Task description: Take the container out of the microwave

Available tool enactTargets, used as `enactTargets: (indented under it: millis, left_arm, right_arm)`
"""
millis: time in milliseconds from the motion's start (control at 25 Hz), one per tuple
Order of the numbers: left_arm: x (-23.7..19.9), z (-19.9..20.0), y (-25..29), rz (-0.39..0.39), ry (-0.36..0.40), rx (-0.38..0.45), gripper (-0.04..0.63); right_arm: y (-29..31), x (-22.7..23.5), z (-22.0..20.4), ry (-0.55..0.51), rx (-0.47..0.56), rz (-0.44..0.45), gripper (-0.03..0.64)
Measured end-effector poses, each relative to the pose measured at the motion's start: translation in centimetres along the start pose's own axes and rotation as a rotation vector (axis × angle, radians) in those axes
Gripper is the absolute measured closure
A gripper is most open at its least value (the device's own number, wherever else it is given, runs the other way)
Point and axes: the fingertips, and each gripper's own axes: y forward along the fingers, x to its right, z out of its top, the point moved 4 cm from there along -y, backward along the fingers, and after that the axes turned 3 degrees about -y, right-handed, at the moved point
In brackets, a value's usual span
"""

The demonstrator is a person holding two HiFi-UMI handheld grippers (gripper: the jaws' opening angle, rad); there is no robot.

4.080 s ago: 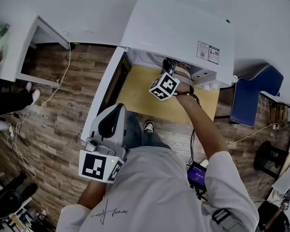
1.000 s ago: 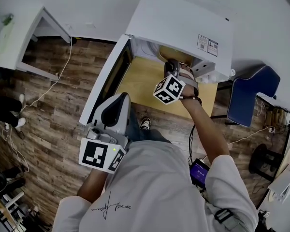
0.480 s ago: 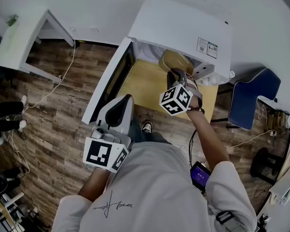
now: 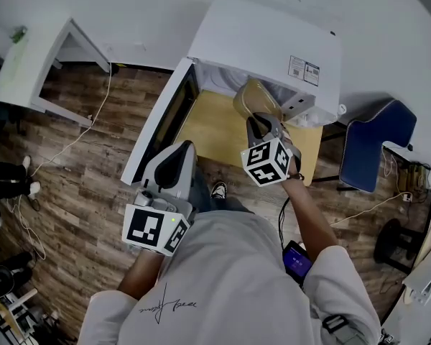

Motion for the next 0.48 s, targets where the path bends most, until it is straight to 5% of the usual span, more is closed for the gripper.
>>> enactTargets:
  millis: [480]
  left_arm:
    - [0.4, 0.0, 0.6, -0.001, -0.002, 0.003, 0.597]
  right_arm:
    - [-5.4, 1.2, 1.1, 0.2, 0.13, 0.004, 0.552]
